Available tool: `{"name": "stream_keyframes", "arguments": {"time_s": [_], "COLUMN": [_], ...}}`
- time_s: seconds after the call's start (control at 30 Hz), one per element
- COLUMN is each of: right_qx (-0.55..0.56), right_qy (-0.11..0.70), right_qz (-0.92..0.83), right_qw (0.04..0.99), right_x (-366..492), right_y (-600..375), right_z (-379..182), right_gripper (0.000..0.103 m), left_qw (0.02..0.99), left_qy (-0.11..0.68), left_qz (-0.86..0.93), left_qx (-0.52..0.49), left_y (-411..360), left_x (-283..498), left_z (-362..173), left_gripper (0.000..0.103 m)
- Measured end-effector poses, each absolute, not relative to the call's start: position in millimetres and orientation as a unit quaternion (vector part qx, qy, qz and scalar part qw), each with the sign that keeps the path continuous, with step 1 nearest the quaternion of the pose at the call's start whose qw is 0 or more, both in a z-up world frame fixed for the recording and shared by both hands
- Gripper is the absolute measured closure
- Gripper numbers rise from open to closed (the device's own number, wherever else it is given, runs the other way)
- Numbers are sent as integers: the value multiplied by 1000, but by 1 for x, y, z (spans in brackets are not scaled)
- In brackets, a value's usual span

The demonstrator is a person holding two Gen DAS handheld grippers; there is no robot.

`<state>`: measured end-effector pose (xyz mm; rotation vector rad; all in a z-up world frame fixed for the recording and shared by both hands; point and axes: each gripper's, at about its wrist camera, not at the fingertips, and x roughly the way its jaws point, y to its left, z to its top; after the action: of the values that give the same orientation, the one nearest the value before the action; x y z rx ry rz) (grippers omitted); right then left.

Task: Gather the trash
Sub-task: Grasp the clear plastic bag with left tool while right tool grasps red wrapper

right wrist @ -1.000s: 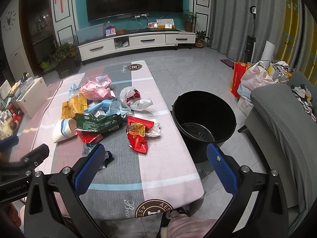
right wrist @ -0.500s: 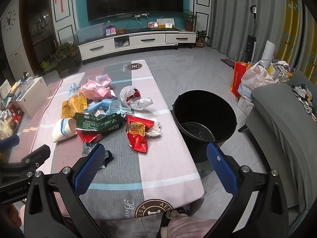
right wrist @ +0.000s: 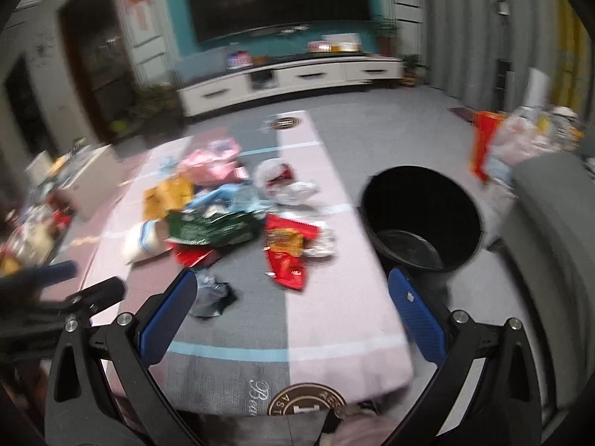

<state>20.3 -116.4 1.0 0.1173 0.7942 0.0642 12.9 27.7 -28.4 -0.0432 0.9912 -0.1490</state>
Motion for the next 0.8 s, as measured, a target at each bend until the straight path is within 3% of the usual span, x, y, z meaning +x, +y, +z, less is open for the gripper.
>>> {"name": "stream_keyframes", "arguments": {"time_s": [0.23,0.37,0.53,0.67,0.7,0.8], "right_qx": [14,63,47,61,62,56], "right_qy": [430,470,494,494,495,492], "right_qz": [65,94,86,86,85,84], "right_qw": [900,876,864,863,863,865], "right_x": [41,77,120,139,142,151], "right_y": [-117,-124,-124,-125,-125,-123], "right_z": [-60,-85,-98,-108,-111,-115], "right_gripper": [3,3,3,9,12,22], "left_qw": [844,836,842,834,838,839], "left_qy": [521,524,510,517,511,509], "left_qz": [-118,-146,-171,-180,-178,-175], "left_qx": [-56,-70,-43,-72,-71,-75], "left_y": [41,30,5,3,5,7], "left_x": [30,48,64,75,78,82], "left_z": [-107,-124,-130,-141,-140,-142], "left_gripper": [3,3,3,19,29,32]}}
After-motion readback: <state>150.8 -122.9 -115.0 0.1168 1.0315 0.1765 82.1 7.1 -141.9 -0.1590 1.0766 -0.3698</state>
